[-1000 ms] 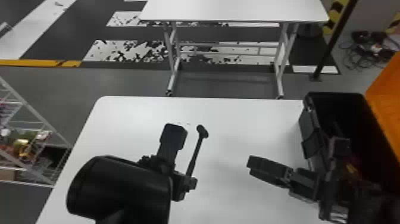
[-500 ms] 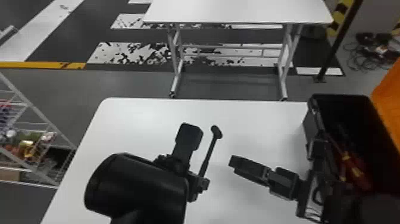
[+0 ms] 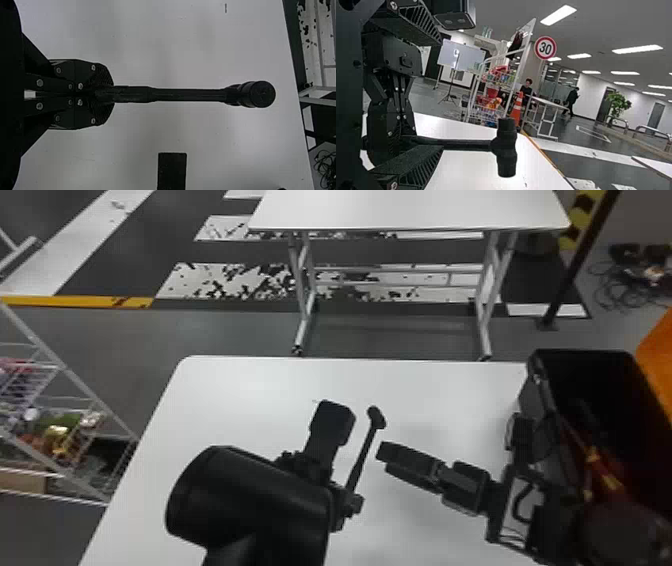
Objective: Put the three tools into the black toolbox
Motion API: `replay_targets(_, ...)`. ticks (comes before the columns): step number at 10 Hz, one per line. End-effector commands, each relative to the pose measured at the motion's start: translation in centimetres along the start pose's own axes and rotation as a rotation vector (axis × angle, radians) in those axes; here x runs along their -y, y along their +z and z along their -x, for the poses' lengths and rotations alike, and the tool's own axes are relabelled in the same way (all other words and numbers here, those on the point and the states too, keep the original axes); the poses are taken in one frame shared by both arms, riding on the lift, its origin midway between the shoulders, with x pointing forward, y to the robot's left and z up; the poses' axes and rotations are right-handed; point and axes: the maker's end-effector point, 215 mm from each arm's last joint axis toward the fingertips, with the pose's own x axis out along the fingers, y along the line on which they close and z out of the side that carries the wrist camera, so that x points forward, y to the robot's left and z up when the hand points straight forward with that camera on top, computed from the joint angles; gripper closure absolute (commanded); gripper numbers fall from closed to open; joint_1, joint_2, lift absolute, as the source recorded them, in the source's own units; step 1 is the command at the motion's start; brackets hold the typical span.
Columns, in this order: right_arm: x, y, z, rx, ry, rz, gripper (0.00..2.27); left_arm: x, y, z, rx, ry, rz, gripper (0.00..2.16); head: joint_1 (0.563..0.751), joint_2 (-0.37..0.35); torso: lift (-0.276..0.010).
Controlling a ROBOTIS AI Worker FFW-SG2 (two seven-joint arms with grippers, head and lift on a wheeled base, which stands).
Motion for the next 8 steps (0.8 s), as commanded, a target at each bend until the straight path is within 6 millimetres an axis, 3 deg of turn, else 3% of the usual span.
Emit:
replay_targets(1,0.1,-0.4,-1.2,-0.023,-0.001,0.007,0.08,0.4,0.3,-0.3,-0.006,-0.008,-0.009,2.14,0.695,0.136,-0.051)
replay_targets(8,1.4,0.5,-2.8,-0.048,-0.028,0.03,0.08,1.4,1.2,-1.9,-0.037,-0.037,-0.045,2.14,0.695,0.137,-0.051)
